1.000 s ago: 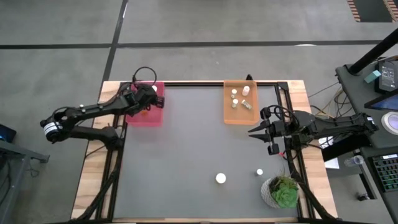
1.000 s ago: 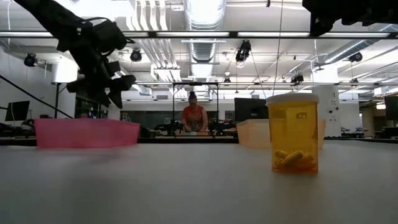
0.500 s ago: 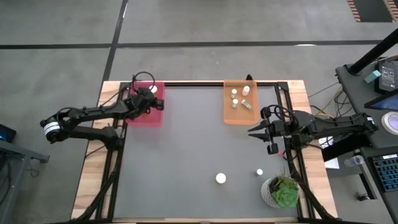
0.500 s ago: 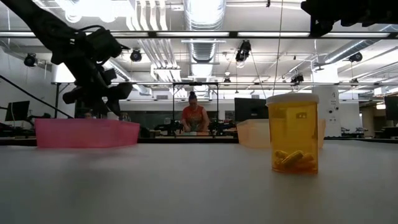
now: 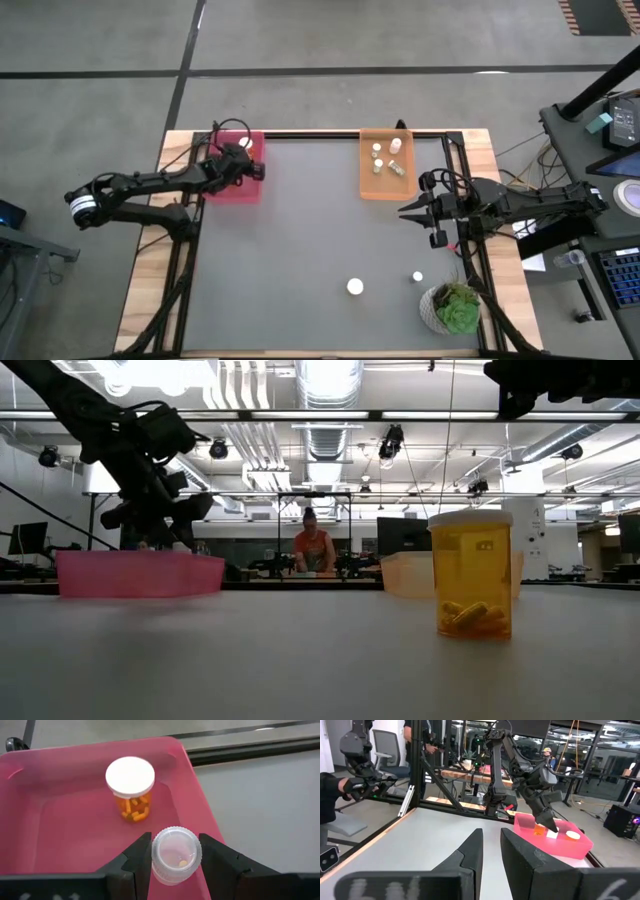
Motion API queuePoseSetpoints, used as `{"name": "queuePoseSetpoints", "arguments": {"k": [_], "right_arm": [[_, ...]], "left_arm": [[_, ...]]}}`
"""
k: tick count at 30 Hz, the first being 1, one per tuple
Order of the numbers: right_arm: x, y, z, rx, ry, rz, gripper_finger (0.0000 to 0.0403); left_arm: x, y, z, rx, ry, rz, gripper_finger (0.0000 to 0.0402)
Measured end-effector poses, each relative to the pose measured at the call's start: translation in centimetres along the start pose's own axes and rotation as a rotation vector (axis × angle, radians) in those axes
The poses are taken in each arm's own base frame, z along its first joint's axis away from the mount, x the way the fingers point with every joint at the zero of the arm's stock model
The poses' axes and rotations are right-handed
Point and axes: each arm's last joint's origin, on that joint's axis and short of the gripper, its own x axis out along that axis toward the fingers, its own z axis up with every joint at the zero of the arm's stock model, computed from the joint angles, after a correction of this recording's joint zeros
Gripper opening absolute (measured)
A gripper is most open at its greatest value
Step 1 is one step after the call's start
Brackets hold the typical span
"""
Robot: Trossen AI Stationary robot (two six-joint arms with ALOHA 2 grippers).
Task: Pick and place medicine bottles into bin by pill shape (circle, oval)
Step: Put the white capsule bottle into the pink bin
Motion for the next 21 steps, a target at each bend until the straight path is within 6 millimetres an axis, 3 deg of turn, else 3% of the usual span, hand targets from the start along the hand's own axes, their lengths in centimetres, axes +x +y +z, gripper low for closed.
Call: {"name": "queuePoseSetpoints", "arguments": {"k": [14, 21], "right_arm": [[0.0, 0.0, 0.0, 0.001, 0.001, 0.001, 0.0059], [0.0, 0.0, 0.0, 0.0, 0.001, 0.001, 0.0059]], "left_arm": [[0.3, 0.7, -1.4, 0.02, 0.033, 0.021, 0.0127], [0.3, 0.7, -1.4, 0.02, 0.033, 0.021, 0.017]]}}
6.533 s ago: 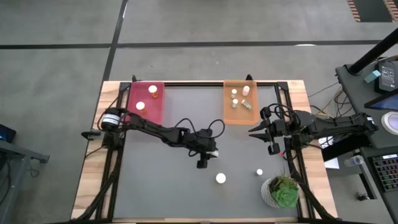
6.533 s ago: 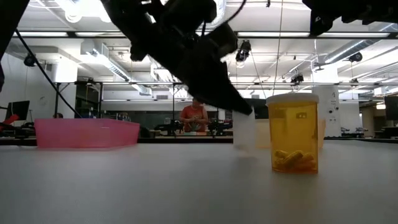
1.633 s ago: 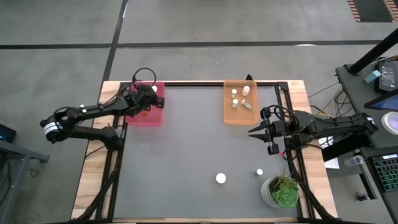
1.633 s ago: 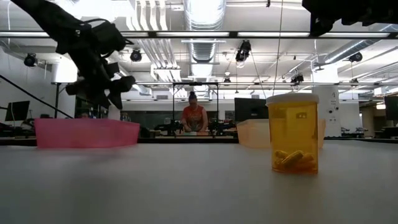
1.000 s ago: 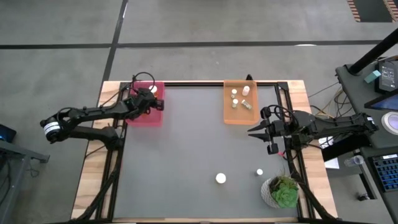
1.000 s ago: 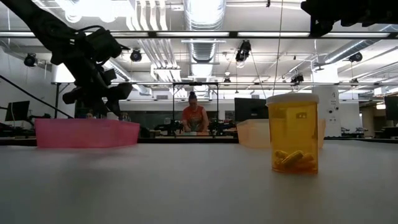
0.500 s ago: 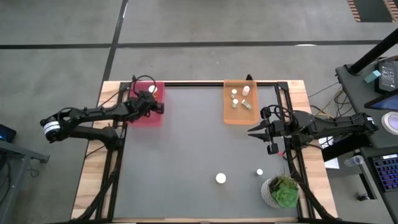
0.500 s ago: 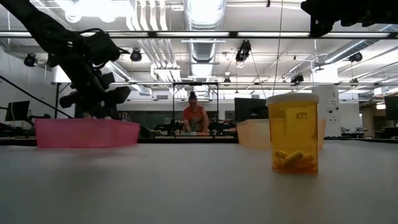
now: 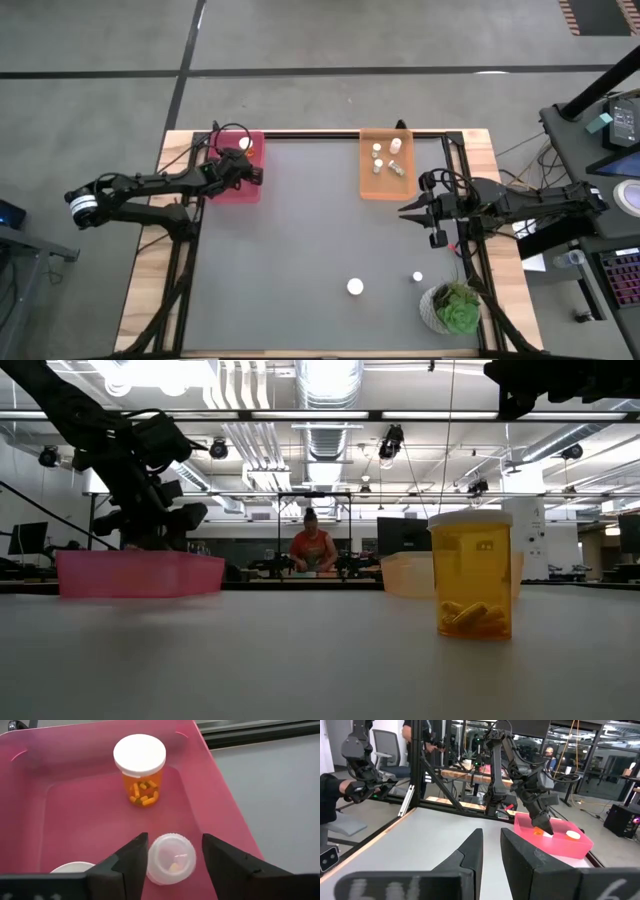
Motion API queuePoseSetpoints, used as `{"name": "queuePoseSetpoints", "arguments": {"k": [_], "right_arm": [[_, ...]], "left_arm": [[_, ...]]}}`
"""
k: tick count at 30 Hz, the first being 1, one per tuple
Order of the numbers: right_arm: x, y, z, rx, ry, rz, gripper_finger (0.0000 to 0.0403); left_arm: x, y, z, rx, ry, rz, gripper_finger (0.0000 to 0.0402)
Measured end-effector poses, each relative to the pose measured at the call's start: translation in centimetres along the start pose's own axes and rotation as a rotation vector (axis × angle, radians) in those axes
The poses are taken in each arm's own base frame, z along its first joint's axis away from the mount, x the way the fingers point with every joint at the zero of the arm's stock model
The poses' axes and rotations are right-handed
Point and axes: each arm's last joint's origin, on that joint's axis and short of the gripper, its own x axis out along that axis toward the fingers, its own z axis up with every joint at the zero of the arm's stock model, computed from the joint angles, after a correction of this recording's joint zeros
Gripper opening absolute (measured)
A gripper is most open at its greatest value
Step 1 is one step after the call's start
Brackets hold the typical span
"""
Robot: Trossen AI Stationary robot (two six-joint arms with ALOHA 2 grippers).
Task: Pick and place medicine bottles into bin by pill shape (circle, oval)
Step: Put the white capsule bottle into the pink bin, then put the blue capsule bottle into the pink bin
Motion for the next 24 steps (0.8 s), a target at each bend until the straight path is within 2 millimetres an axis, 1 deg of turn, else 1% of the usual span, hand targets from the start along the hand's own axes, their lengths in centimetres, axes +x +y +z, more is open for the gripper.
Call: {"name": "queuePoseSetpoints", "arguments": {"k": [4, 7, 11, 13, 20, 24], "right_arm": [[0.0, 0.0, 0.0, 0.0, 0.002, 0.0, 0.0059], [0.0, 0.0, 0.0, 0.0, 0.003, 0.0, 0.0059], [0.0, 0.0, 0.0, 0.001, 0.003, 0.0, 0.0059], [0.0, 0.0, 0.0, 0.002, 0.003, 0.0, 0.0059], [0.0, 0.0, 0.0, 0.003, 0.003, 0.0, 0.0059], [0.0, 0.0, 0.0, 0.022, 0.003, 0.0, 0.0059]], "left_arm": [[0.0, 0.0, 0.0, 0.0, 0.0, 0.0, 0.0186], [0.0, 0.0, 0.1, 0.003, 0.0, -0.002, 0.0189], [-0.4, -0.3, 0.6, 0.0, -0.012, -0.029, 0.0189], [-0.5, -0.4, 0.9, 0.025, -0.024, -0.037, 0.0189], [-1.5, -0.1, 1.5, 0.018, -0.061, -0.066, 0.019], [-2.6, -0.1, 2.3, 0.009, -0.085, -0.16, 0.019]]}}
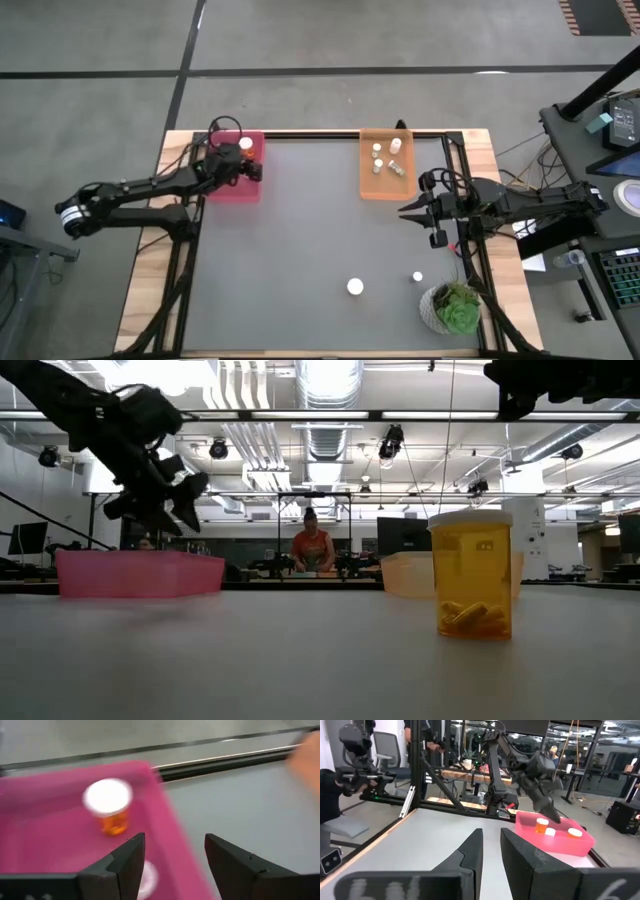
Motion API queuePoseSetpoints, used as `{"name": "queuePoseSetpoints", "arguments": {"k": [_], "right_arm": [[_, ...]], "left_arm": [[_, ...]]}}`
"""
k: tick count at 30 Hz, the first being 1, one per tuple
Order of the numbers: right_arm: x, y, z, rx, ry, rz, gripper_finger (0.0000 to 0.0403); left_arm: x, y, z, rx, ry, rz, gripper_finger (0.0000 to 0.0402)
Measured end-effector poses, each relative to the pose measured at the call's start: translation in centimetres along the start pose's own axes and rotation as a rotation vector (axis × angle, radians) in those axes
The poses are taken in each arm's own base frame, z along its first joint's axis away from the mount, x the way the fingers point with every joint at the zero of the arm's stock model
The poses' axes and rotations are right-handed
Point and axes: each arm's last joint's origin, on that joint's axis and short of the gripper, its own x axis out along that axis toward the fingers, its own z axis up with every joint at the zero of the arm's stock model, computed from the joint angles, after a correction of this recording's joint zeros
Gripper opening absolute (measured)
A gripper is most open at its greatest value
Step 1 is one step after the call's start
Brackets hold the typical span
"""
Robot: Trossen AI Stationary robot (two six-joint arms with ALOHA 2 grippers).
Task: Pick and place medicine bottles into bin by pill shape (circle, oval)
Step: Put the blue capsule bottle into the pink bin
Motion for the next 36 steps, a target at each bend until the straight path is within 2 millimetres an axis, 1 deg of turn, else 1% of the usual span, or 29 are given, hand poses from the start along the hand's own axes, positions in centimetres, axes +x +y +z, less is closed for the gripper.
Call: {"name": "queuePoseSetpoints", "arguments": {"k": [4, 7, 10, 14, 16, 20, 24, 29, 36], "right_arm": [[0.0, 0.0, 0.0, 0.035, -0.004, -0.002, 0.0059], [0.0, 0.0, 0.1, 0.072, -0.013, -0.01, 0.0059], [-0.1, -0.1, 0.5, 0.118, -0.05, -0.03, 0.0059], [0.8, -0.2, 0.3, 0.196, -0.028, -0.029, 0.0059], [1.3, -0.3, 0.6, 0.236, 0.002, -0.027, 0.0059], [2.7, -0.5, 1.3, 0.308, 0.108, -0.029, 0.0059], [4.1, -0.6, 1.8, 0.379, 0.263, -0.036, 0.0059], [6.2, -0.2, 2.0, 0.465, 0.495, -0.035, 0.0059], [8.5, 1.3, 1.8, 0.582, 0.825, -0.055, 0.0059]], "left_arm": [[-1.4, -1.1, 1.1, 0.031, -0.022, -0.186, 0.019], [-2.5, -2.6, 1.8, 0.102, -0.061, -0.346, 0.019], [-3.8, -4.2, 2.5, 0.172, -0.113, -0.455, 0.019], [-5.6, -6.2, 3.1, 0.283, -0.165, -0.563, 0.019], [-6.5, -7.1, 3.3, 0.328, -0.202, -0.619, 0.019], [-8.1, -8.4, 3.3, 0.413, -0.303, -0.733, 0.019], [-9.3, -9.1, 3.2, 0.45, -0.37, -0.806, 0.019], [-9.7, -9.3, 3.0, 0.46, -0.377, -0.831, 0.019], [-9.7, -9.3, 3.0, 0.463, -0.373, -0.831, 0.019]]}}
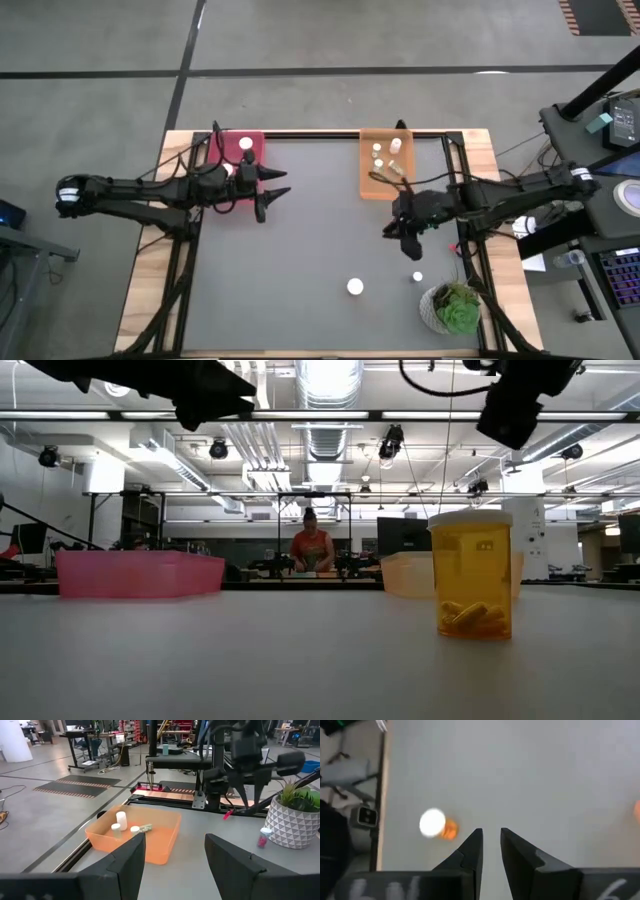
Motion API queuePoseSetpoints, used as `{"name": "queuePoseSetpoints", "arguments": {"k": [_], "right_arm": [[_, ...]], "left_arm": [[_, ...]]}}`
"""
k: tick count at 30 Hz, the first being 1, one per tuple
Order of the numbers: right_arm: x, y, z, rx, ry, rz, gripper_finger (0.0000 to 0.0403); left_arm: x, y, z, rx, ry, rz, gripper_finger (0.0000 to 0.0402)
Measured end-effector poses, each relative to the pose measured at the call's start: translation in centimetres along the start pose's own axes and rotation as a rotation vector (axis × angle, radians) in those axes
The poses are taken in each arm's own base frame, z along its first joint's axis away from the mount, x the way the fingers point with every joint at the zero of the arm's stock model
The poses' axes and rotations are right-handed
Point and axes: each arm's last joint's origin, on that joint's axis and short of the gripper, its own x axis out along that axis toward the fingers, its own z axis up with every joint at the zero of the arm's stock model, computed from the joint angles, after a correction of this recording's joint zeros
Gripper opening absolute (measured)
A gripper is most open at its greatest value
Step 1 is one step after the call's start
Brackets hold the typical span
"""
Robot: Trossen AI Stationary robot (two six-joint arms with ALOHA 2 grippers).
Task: Pick and place medicine bottles into bin by pill shape (circle, oval)
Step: Put the blue capsule bottle into the pink bin
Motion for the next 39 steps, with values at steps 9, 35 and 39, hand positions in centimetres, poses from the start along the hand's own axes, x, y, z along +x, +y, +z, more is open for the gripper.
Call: {"name": "queuePoseSetpoints", "arguments": {"k": [9, 35, 39], "right_arm": [[1.9, 2.1, -0.6, 0.253, 0.399, -0.205, 0.0059], [5.9, 5.6, -4.4, 0.582, 0.754, -0.441, 0.0163], [6.3, 5.4, -4.9, 0.576, 0.778, -0.447, 0.0198]], "left_arm": [[0.0, -0.1, 0.0, 0.0, 0.002, -0.005, 0.019], [0.0, -0.2, -0.6, 0.004, 0.02, -0.01, 0.019], [0.0, -0.2, -0.6, 0.004, 0.02, -0.011, 0.019]]}}
